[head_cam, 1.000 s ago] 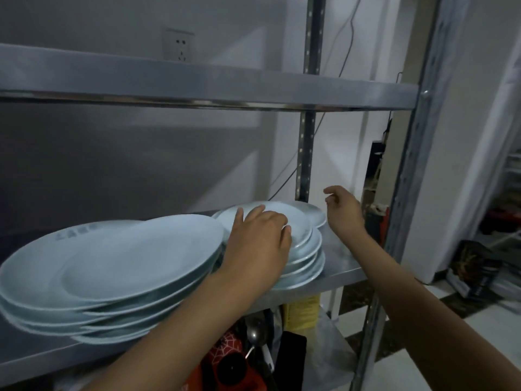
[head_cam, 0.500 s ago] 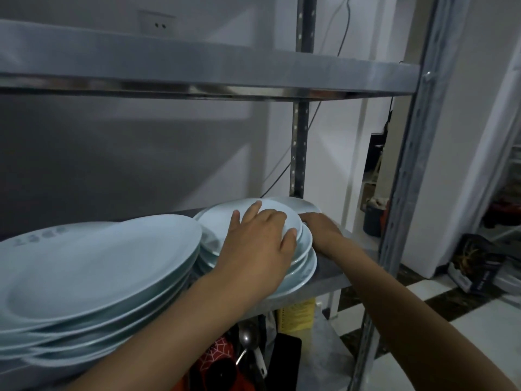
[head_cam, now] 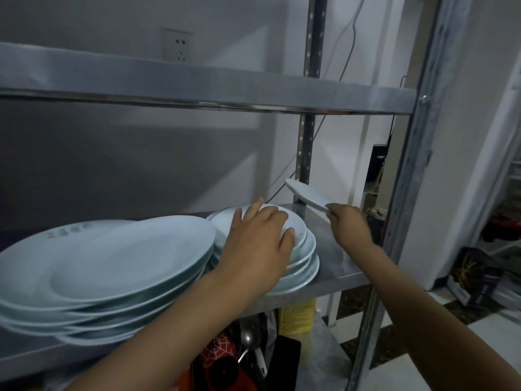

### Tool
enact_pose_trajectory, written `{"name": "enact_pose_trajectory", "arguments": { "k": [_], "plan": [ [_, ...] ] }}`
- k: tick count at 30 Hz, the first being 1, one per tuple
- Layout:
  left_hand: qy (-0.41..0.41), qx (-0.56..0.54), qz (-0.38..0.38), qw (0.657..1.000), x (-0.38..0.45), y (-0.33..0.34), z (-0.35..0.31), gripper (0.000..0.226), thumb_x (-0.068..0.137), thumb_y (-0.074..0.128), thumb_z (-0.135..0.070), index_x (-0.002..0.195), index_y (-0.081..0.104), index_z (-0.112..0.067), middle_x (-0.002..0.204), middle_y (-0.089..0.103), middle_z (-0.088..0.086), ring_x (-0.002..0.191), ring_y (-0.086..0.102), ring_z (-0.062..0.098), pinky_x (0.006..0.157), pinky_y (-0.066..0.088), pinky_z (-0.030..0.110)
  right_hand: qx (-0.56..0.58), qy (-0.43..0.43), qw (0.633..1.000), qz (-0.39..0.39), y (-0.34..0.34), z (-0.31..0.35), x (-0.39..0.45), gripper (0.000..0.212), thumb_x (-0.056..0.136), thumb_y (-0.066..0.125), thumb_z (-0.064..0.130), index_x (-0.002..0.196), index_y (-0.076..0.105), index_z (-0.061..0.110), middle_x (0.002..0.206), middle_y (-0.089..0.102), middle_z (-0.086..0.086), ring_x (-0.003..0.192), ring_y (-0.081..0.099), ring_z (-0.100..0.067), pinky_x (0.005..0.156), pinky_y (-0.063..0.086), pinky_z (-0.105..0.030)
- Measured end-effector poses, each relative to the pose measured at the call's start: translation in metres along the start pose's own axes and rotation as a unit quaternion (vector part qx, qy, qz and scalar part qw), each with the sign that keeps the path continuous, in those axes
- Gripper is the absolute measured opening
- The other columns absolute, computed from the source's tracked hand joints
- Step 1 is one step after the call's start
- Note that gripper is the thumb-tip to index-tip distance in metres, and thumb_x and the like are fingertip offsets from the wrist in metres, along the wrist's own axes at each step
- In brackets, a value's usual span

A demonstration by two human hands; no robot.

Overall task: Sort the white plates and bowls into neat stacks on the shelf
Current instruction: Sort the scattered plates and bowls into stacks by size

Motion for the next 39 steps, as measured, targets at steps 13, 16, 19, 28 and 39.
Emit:
{"name": "enact_pose_trajectory", "arguments": {
  "k": [13, 16, 19, 28, 39],
  "plan": [
    [0.045, -0.054, -0.131, 0.989, -0.014, -0.035, -0.006, 0.064, 0.097, 0.051, -0.027, 0.151, 0.017, -0.025, 0.161, 0.009, -0.002, 0.148, 0.004, 0.016, 0.116, 0.019, 0.033, -0.016, -0.227, 0.968, -0.106, -0.142, 0.098, -0.079, 0.017, 0.086, 0.066, 0.006, 0.101, 0.072, 0.012, 0.088, 0.074, -0.009, 0.078, 0.067, -0.029, 0.065, 0.057, -0.041],
    [0.071, -0.056, -0.154, 0.984, -0.015, -0.035, -0.008, 0.05, 0.097, 0.052, -0.028, 0.144, 0.037, -0.022, 0.155, 0.028, 0.002, 0.146, 0.014, 0.019, 0.116, 0.018, 0.031, -0.016, -0.241, 0.966, -0.096, -0.155, 0.102, -0.092, 0.02, 0.087, 0.064, 0.006, 0.104, 0.071, 0.014, 0.092, 0.073, -0.006, 0.085, 0.068, -0.026, 0.071, 0.057, -0.043],
    [0.101, -0.076, -0.193, 0.973, -0.019, -0.038, -0.012, 0.032, 0.094, 0.057, -0.021, 0.125, 0.06, -0.014, 0.131, 0.056, 0.005, 0.134, 0.038, 0.024, 0.108, 0.025, 0.025, -0.022, -0.238, 0.968, -0.08, -0.16, 0.098, -0.103, 0.021, 0.088, 0.062, 0.004, 0.104, 0.071, 0.015, 0.095, 0.073, -0.007, 0.09, 0.067, -0.027, 0.073, 0.057, -0.046],
    [0.113, -0.061, -0.153, 0.98, -0.025, -0.024, -0.014, 0.003, 0.08, 0.07, -0.007, 0.08, 0.073, -0.006, 0.079, 0.07, 0.008, 0.079, 0.064, 0.027, 0.072, 0.052, 0.038, 0.015, -0.223, 0.974, -0.04, -0.146, 0.094, -0.126, 0.028, 0.086, 0.063, -0.003, 0.108, 0.071, 0.012, 0.11, 0.071, -0.005, 0.104, 0.064, -0.021, 0.099, 0.048, -0.045],
    [0.019, -0.12, -0.124, 0.985, -0.034, -0.003, 0.006, 0.019, 0.088, 0.058, -0.01, 0.071, 0.068, -0.007, 0.074, 0.067, 0.004, 0.076, 0.059, 0.017, 0.072, 0.047, 0.034, 0.114, -0.061, 0.991, -0.03, -0.146, 0.096, -0.14, 0.032, 0.09, 0.057, 0.007, 0.116, 0.068, 0.022, 0.125, 0.062, 0.007, 0.113, 0.052, -0.002, 0.1, 0.032, -0.014]
  ]
}}
Point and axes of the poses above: each hand's wrist, its own x-axis towards the middle knuckle, its own y-axis out of the palm, z = x × y, the point moved 4 cm from there along x, towards the middle knuckle
